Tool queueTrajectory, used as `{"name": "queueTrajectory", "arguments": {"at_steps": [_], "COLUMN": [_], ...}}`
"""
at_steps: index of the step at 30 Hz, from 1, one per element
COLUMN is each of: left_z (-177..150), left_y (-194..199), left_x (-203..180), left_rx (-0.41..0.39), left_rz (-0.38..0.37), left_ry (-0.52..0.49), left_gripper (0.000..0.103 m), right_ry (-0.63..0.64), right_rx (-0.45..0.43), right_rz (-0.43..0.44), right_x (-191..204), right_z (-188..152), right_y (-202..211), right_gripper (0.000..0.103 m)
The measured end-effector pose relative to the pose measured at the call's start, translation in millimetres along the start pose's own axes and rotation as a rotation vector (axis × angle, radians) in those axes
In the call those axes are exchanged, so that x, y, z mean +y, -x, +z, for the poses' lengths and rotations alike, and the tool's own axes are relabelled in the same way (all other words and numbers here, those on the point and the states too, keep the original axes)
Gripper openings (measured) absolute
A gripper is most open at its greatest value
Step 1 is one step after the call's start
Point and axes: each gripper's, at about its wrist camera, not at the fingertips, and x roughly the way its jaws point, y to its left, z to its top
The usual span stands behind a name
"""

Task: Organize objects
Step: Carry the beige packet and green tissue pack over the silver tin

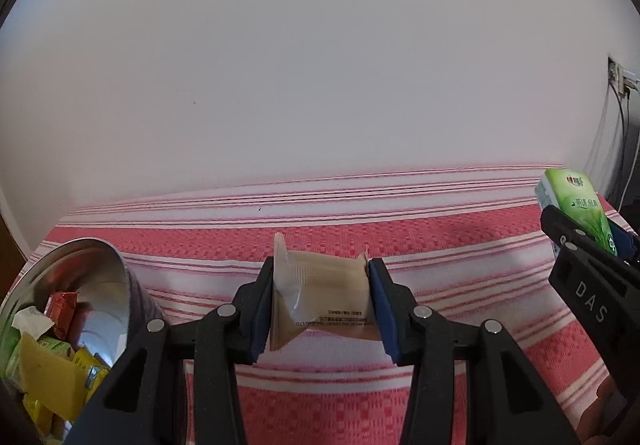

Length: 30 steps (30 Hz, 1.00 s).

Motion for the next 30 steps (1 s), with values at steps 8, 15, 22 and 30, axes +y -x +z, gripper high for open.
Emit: {"name": "queueTrajectory", "arguments": {"at_steps": [8,15,22,30], "left_z": [-7.9,-18.4,-35.5,-47.7], "left_y": [5.2,15.9,39.6,50.6], "left_x": [10.6,21.2,37.3,40.5], "left_rx": [0.015,-0.001,-0.012,-0.015], "left_rz": [-0.024,-0.039,-0.052,-0.052], "left_ry": [0.047,0.066,0.080,0.095], "left_gripper": [0.047,0.047,0.047,0.047], "right_ry": [-0.020,0.005,0.031,0.053], "right_rx": [-0.007,-0.035,-0.068,-0.091], "right_rz": [-0.021,-0.015,-0.010,-0.003], "right_x": [1.5,11.4,26.1,39.6], "right_z": [-12.1,-25.7,-33.3,-38.2], "right_y": [32.0,58.5,78.4,98.7], "right_gripper": [0.053,0.053,0.053,0.053]}}
